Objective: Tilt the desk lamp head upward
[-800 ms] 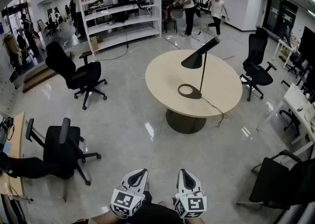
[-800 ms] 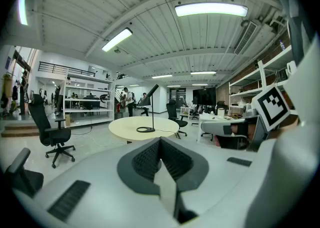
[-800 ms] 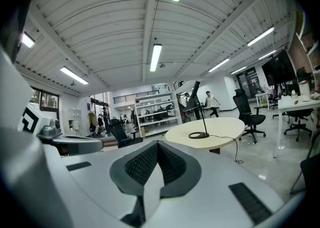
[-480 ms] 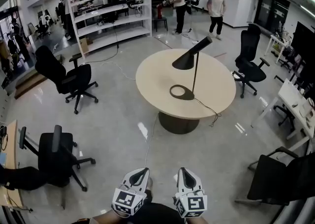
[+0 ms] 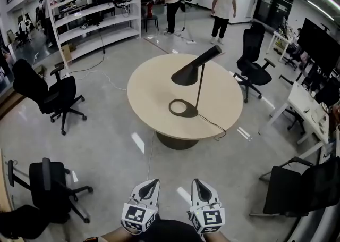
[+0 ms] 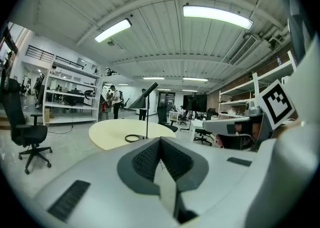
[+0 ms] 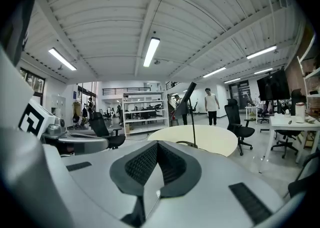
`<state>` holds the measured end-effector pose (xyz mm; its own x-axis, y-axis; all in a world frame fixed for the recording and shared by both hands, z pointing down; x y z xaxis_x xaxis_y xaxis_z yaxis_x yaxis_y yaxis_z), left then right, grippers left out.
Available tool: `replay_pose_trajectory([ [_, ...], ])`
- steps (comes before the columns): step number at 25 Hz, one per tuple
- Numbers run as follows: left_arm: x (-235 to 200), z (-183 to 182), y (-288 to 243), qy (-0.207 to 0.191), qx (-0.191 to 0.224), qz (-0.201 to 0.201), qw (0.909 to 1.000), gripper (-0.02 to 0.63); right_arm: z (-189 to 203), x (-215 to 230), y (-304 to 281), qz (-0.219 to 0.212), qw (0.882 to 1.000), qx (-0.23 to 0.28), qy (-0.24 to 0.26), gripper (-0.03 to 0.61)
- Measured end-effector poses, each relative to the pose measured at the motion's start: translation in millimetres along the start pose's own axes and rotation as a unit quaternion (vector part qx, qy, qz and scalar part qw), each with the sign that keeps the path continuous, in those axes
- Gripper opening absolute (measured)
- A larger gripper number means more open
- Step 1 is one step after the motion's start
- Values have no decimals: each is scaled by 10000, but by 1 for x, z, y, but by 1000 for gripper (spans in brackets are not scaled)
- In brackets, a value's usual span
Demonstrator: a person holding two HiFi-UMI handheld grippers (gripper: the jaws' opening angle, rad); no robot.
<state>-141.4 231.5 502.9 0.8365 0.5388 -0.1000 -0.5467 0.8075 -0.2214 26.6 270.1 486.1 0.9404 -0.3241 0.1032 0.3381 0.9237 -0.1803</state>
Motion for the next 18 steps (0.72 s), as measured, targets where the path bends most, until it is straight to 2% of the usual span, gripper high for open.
replay_pose_trajectory([
  [9, -80, -35, -74, -31, 36, 263, 9996, 48, -30, 5, -100, 312, 9995, -93, 17, 14],
  [18, -126, -47, -112, 30, 28, 364, 9993, 48, -44, 11, -153, 544, 9984, -107, 74, 14],
])
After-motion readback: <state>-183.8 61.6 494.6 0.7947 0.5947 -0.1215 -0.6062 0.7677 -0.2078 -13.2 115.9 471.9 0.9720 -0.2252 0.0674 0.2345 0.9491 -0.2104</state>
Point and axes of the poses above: the fingertips, and each gripper's own axes: y backward along the fingers, x to its right, z out of its underside, the point moved 5 cm from there along y, backward along the fingers, and after that the axes turned 11 degrees about -z, right-handed, at the moved point
